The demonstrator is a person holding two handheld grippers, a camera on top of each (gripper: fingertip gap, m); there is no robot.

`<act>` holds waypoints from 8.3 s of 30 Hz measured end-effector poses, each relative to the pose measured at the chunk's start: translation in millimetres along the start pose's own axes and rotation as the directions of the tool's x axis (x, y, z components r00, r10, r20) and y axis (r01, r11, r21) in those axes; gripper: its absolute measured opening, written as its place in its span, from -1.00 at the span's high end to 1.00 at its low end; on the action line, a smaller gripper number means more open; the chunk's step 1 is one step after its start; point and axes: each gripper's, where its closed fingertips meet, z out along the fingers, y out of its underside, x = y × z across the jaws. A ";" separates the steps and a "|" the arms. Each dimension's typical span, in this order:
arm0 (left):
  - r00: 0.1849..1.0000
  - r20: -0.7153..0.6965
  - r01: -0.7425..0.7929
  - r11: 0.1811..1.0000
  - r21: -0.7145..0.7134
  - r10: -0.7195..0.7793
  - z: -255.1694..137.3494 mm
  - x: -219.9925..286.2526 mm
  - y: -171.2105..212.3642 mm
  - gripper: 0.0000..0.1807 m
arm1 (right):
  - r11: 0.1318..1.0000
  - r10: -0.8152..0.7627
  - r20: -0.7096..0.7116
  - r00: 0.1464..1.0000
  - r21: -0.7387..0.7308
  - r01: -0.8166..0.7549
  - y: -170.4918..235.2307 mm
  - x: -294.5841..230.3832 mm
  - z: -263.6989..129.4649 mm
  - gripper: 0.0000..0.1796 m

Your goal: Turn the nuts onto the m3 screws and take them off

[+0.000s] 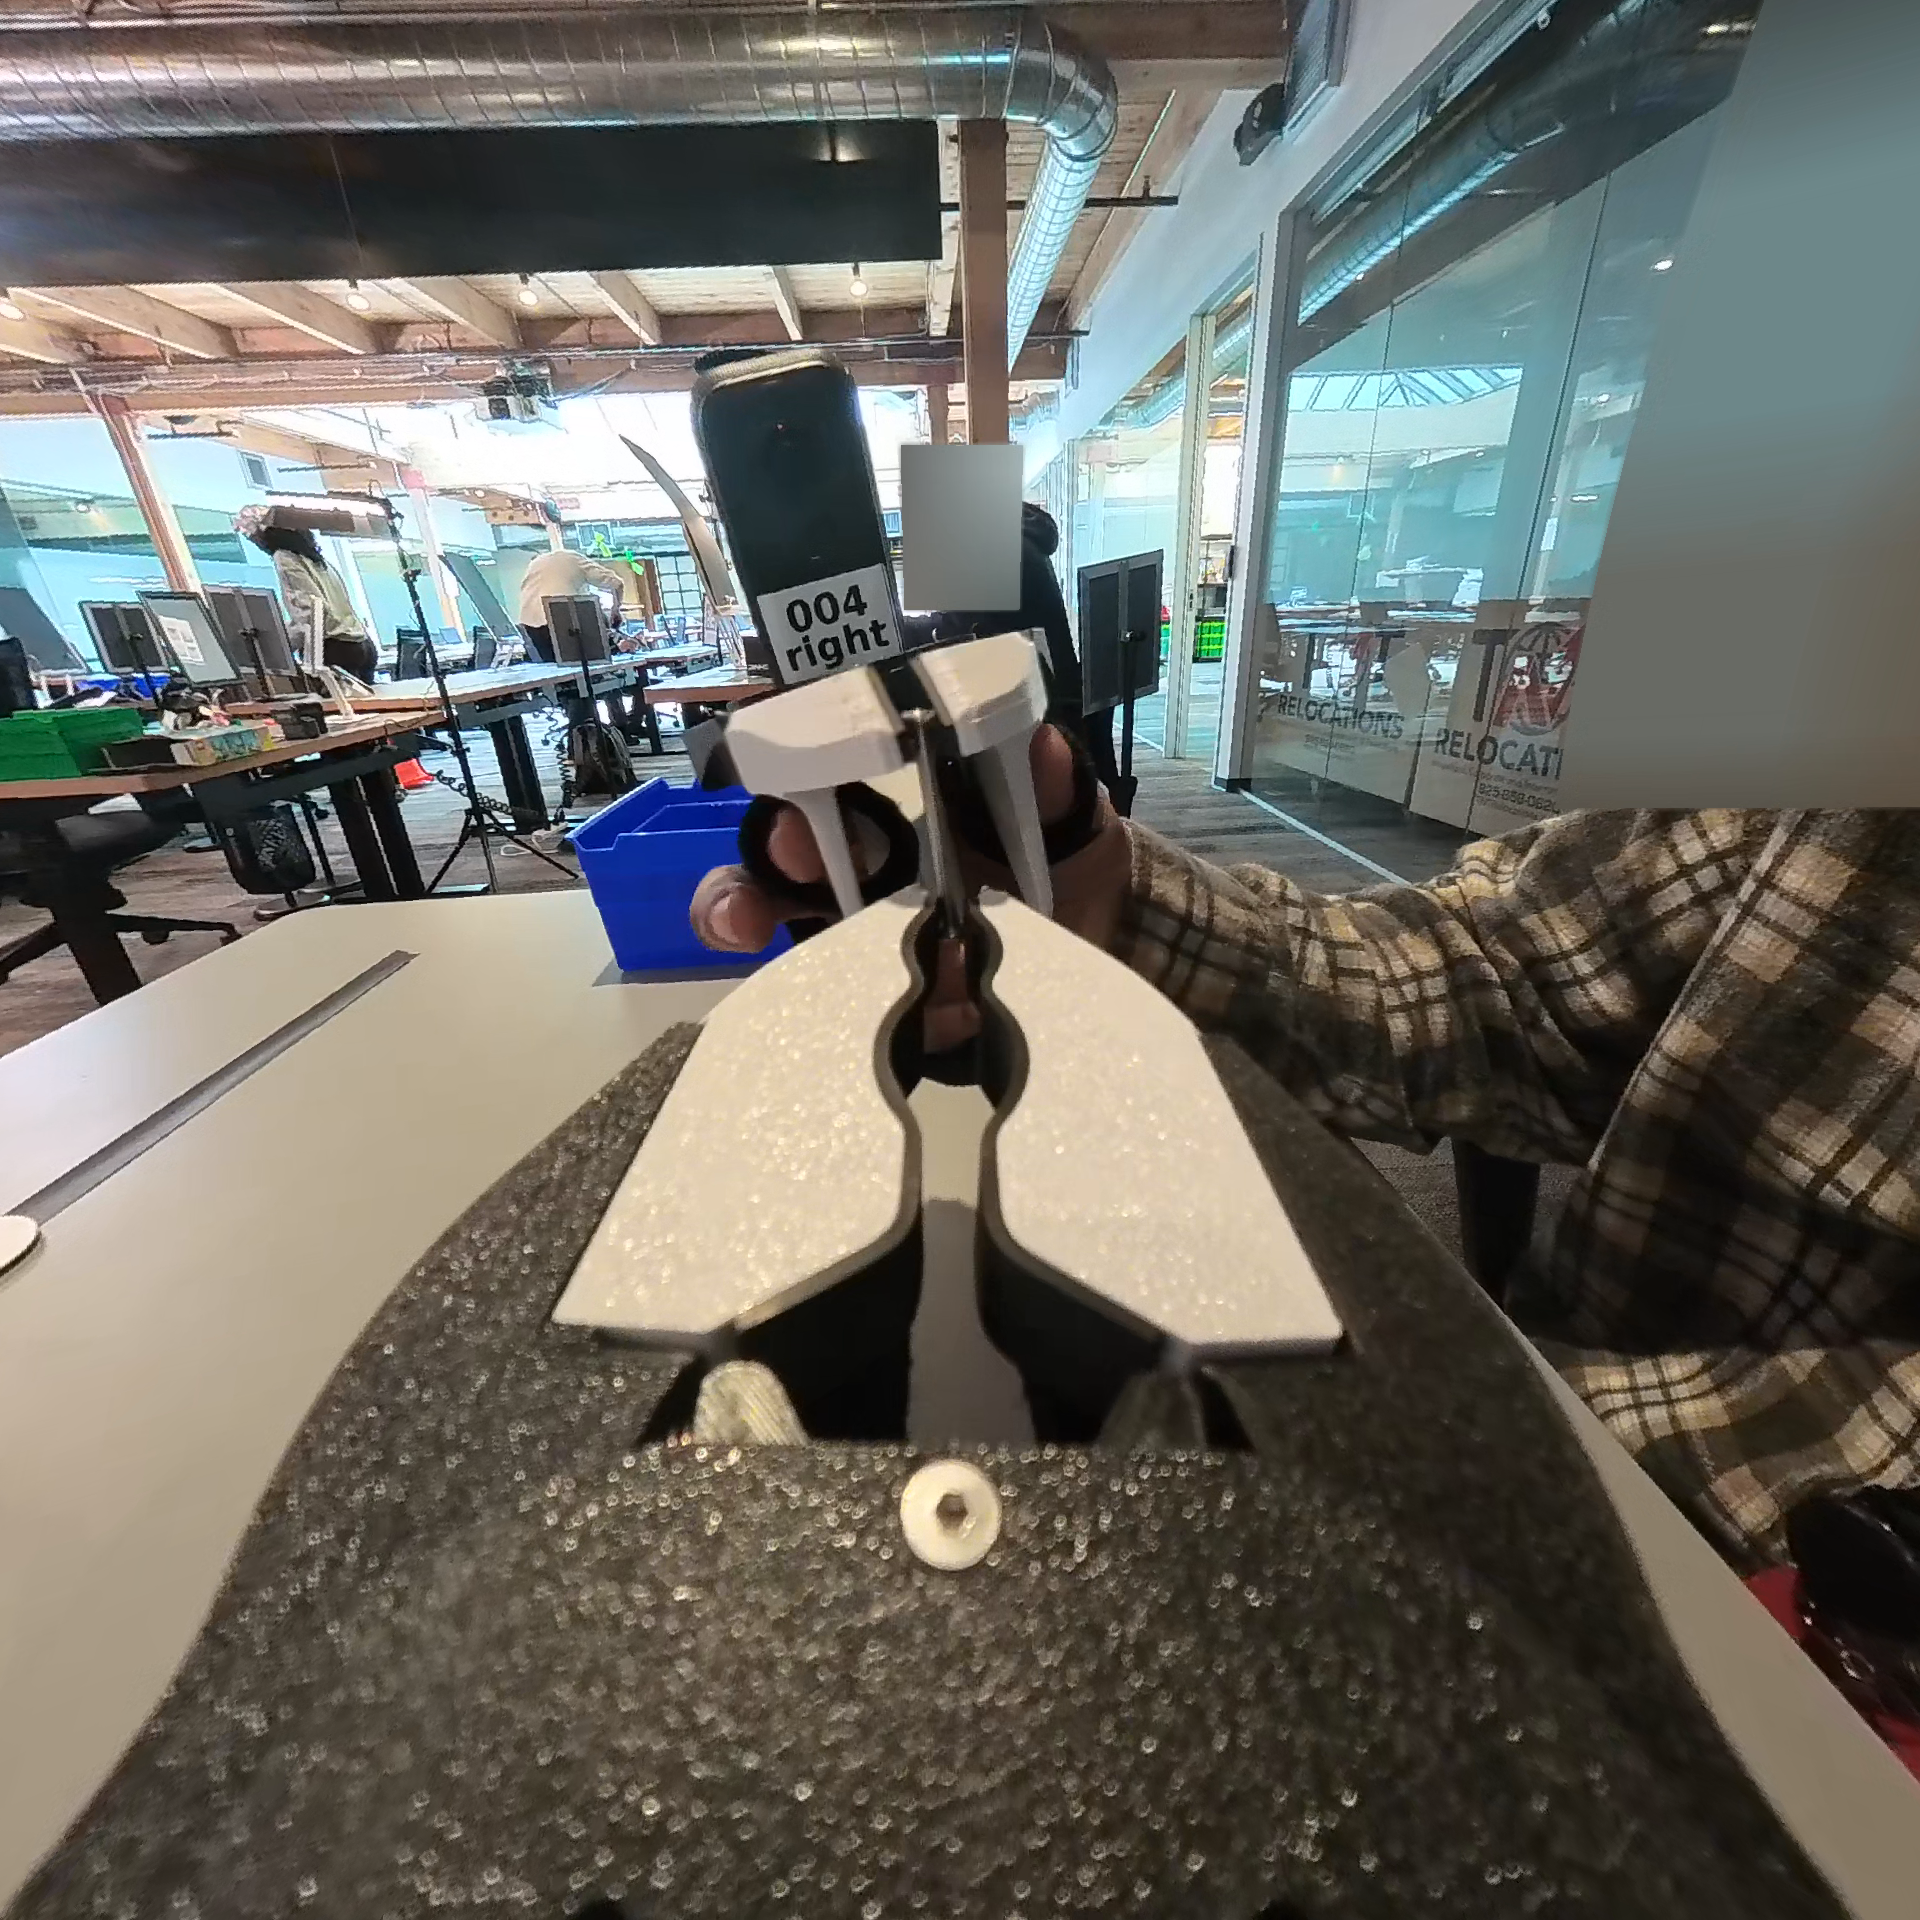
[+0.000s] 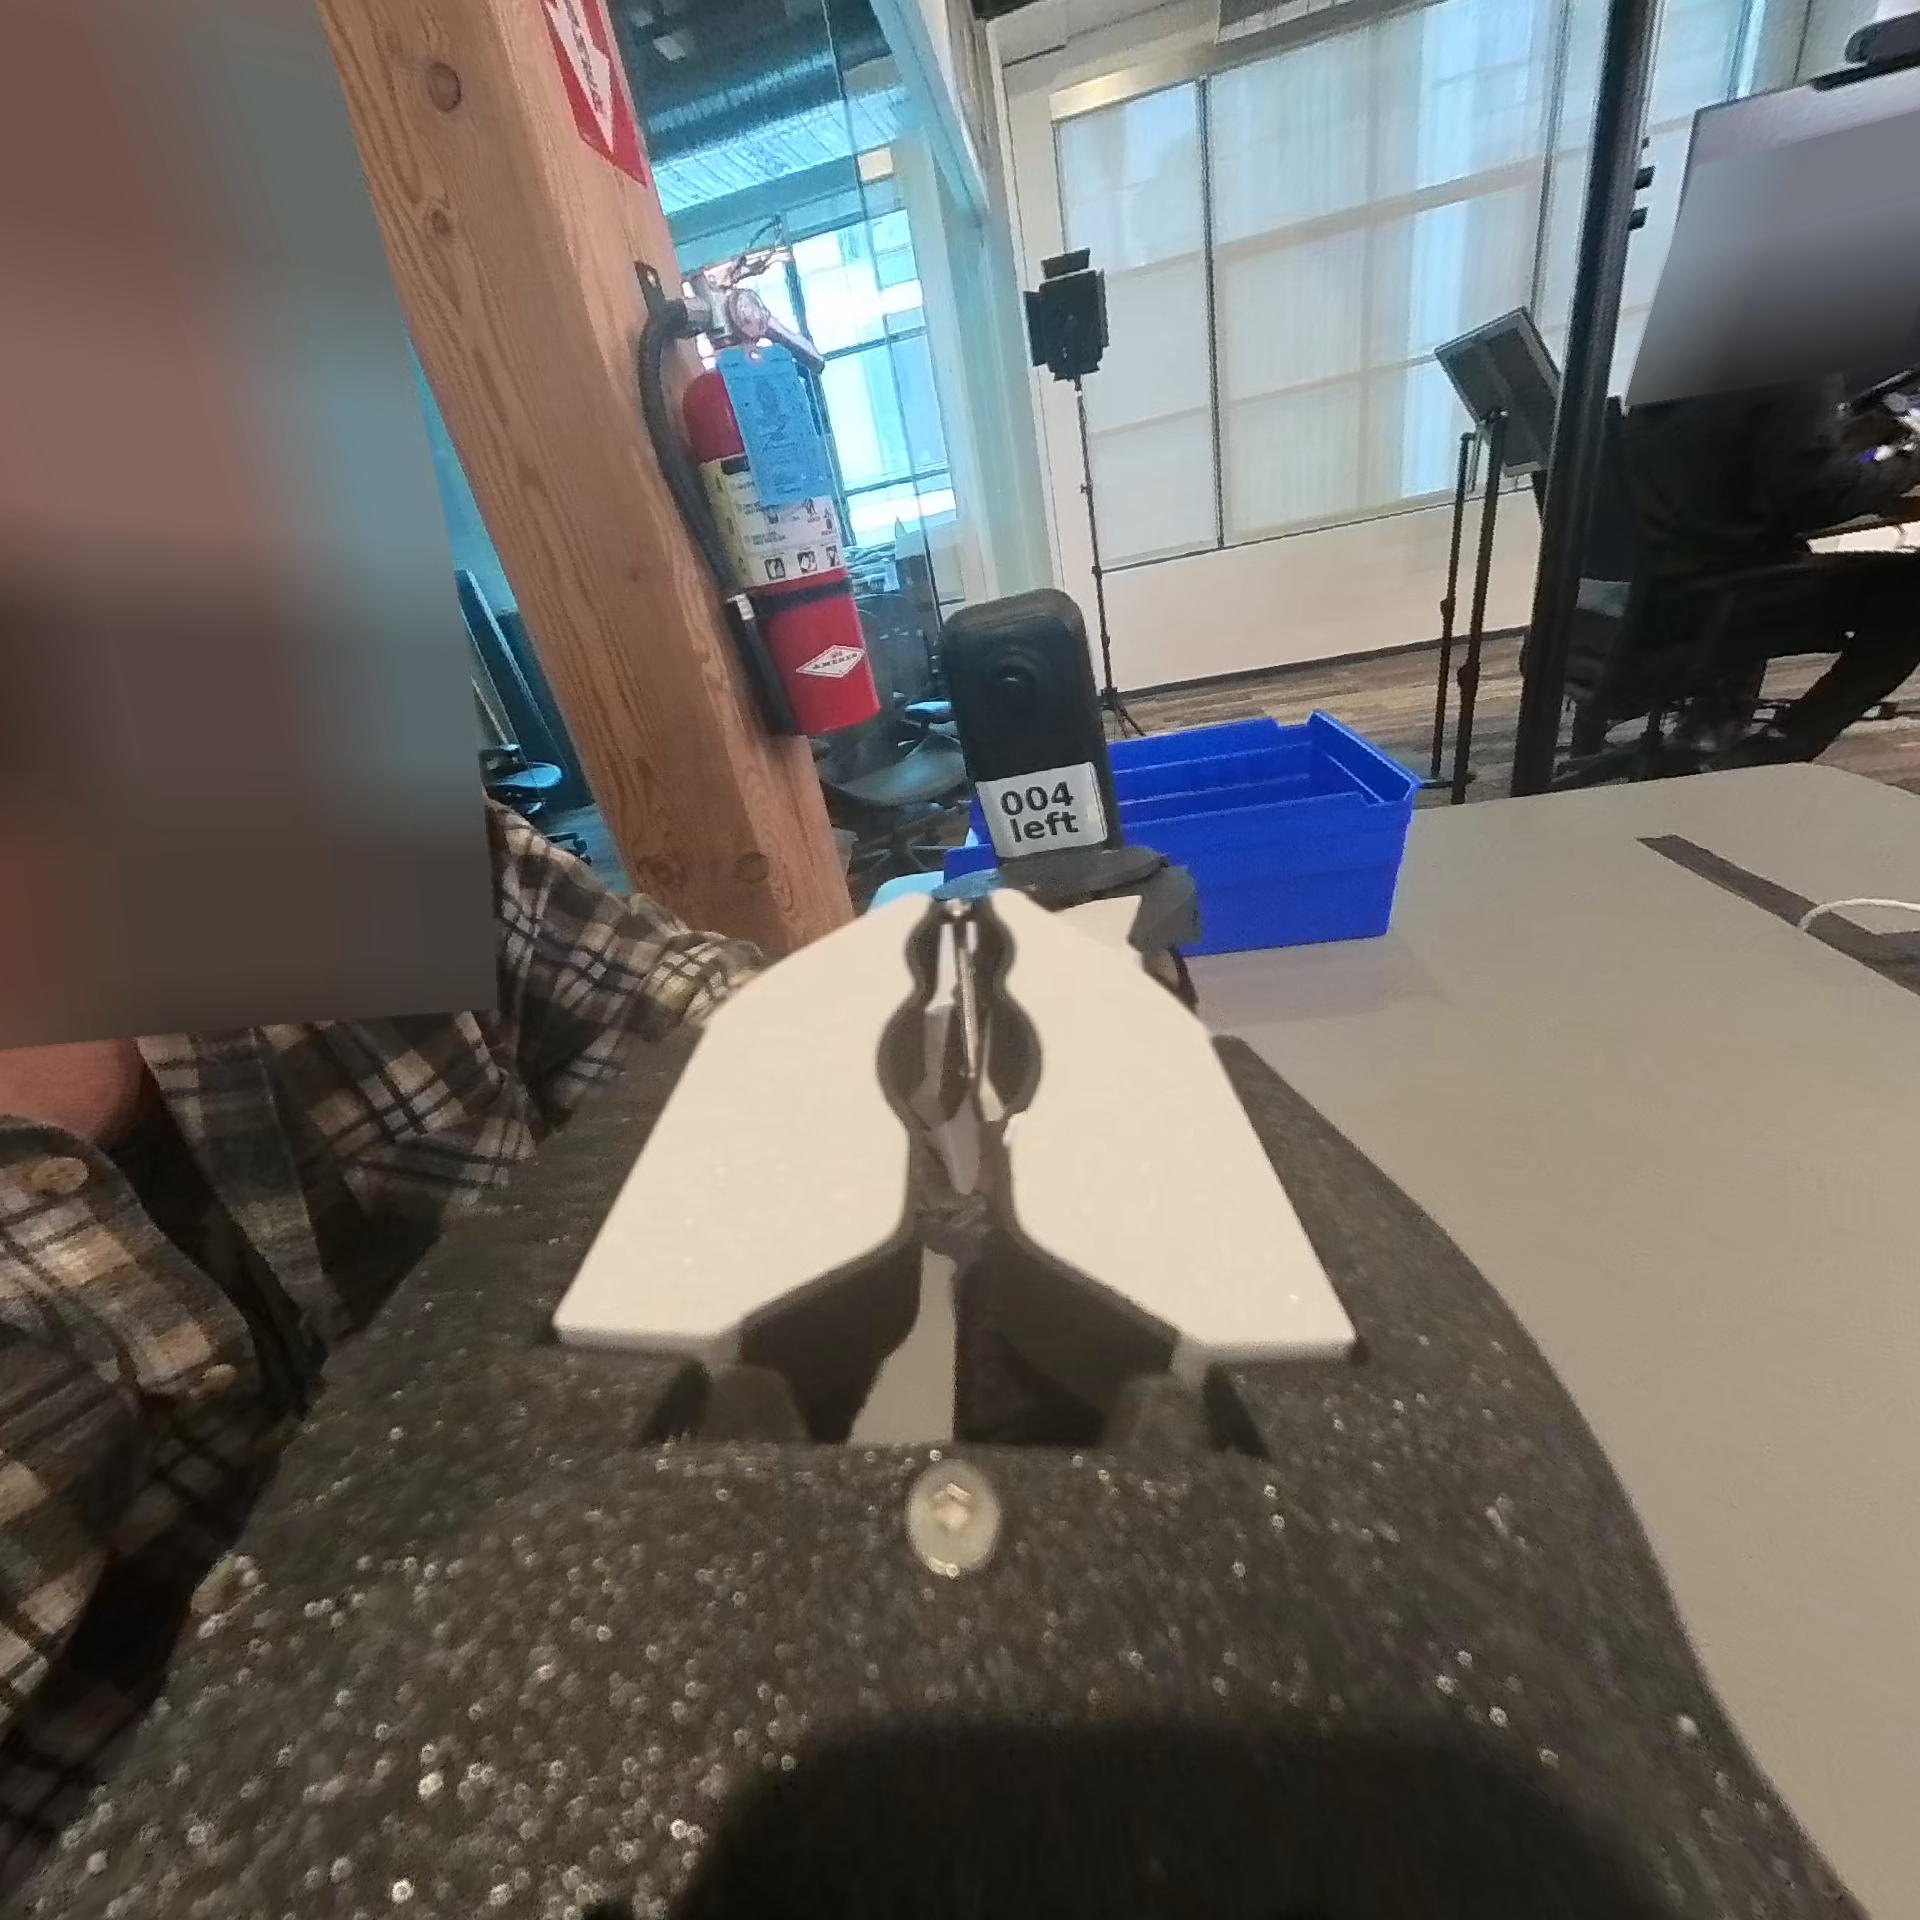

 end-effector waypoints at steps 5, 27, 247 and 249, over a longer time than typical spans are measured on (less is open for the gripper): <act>1.000 -0.007 0.003 1.000 0.005 -0.003 -0.2 0.8 -1.0 0.96 | 1.000 -0.024 0.002 1.000 -0.007 0.024 -0.6 -1.6 -1.0 0.95; 0.996 -0.085 0.032 0.999 0.003 -0.031 2.8 10.7 0.1 0.96 | 0.999 -0.017 0.088 0.996 -0.042 0.021 2.2 -10.0 -4.5 0.95; 0.812 0.522 0.546 -0.024 -0.837 0.263 -483.6 8.1 38.0 0.66 | 0.972 -0.228 -0.566 0.792 -0.175 0.155 84.1 67.9 -106.8 0.18; 0.814 0.528 0.557 -0.065 -0.828 0.242 -492.3 10.1 46.7 0.67 | 0.974 -0.223 -0.564 0.795 -0.165 0.156 82.8 67.1 -106.6 0.18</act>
